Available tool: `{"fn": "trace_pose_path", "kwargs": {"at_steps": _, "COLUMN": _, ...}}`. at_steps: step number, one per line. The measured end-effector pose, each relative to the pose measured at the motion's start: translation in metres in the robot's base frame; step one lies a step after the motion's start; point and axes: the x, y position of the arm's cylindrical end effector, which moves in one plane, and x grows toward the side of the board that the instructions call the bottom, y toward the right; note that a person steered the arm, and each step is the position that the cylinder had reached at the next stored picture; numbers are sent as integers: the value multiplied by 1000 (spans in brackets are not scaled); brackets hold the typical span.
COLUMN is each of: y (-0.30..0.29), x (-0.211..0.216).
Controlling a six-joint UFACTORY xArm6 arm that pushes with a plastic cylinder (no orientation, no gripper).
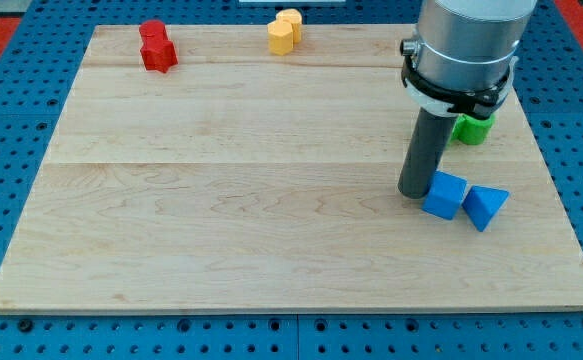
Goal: Push the green star to the top right of the board
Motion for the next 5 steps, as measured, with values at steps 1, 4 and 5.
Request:
{"fn": "trace_pose_path", "kwargs": {"at_steps": 1, "y": 0, "x": 11}}
{"fn": "trace_pose_path", "kwargs": {"at_steps": 4, "y": -32, "x": 21}}
{"fn": "trace_pose_path", "kwargs": {"at_steps": 5, "y": -60, "x": 16}}
